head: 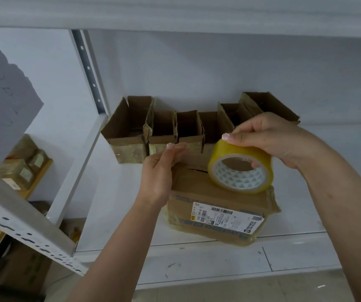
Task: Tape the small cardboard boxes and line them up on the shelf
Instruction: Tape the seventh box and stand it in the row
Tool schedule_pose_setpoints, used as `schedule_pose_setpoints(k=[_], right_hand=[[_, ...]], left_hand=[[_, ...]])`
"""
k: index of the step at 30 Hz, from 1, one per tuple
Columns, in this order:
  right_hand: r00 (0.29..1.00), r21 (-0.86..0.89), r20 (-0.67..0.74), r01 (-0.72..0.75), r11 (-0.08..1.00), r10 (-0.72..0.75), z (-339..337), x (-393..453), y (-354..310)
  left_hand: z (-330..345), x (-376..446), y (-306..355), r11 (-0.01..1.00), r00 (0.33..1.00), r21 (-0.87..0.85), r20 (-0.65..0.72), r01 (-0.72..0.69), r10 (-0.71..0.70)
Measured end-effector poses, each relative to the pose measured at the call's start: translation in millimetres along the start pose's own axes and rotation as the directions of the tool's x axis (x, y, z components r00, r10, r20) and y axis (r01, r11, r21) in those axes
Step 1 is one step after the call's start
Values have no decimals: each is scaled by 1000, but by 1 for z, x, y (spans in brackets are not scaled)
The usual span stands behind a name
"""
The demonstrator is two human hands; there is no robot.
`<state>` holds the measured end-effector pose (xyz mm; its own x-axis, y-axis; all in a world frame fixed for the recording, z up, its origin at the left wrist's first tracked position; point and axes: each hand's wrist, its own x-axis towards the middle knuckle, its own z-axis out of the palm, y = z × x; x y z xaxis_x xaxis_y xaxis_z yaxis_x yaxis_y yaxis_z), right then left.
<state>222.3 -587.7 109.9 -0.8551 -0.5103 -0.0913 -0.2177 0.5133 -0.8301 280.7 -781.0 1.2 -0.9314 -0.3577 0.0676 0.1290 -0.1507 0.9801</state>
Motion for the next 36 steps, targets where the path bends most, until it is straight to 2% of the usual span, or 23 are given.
schedule_pose_setpoints(k=[6, 9, 12, 14, 20, 23, 26, 31, 36], right_hand=[[1000, -76, -21, 9, 997, -11, 15, 12, 4], [999, -33, -13, 35, 999, -35, 21, 13, 4], [997, 32, 31, 74, 997, -75, 27, 13, 6], [997, 84, 13, 77, 993, -78, 31, 13, 8], [993, 69, -75, 95, 993, -90, 33, 16, 9], [993, 80, -81, 90, 993, -84, 35, 16, 10], [990, 118, -99, 107, 987, -95, 38, 16, 12], [979, 165, -142, 169, 972, -146, 42, 17, 19], [981, 191, -130, 169, 967, -146, 42, 18, 19]], left_hand=[[-4, 0, -10, 946, 994, -325, -96, 18, -51], [-9, 1, -13, 927, 988, -373, -132, 30, -85], [-13, 5, -19, 901, 972, -421, -152, 102, -181], [-17, 4, -24, 885, 957, -440, -157, 153, -243], [-27, -5, -41, 935, 948, -280, -166, 219, -272], [-27, -11, -45, 955, 953, -125, -112, 268, -282], [-24, -14, -44, 950, 947, -39, -71, 310, -312], [-20, -15, -51, 935, 929, -28, -104, 354, -355], [-18, -12, -54, 889, 888, -148, -93, 434, -450]])
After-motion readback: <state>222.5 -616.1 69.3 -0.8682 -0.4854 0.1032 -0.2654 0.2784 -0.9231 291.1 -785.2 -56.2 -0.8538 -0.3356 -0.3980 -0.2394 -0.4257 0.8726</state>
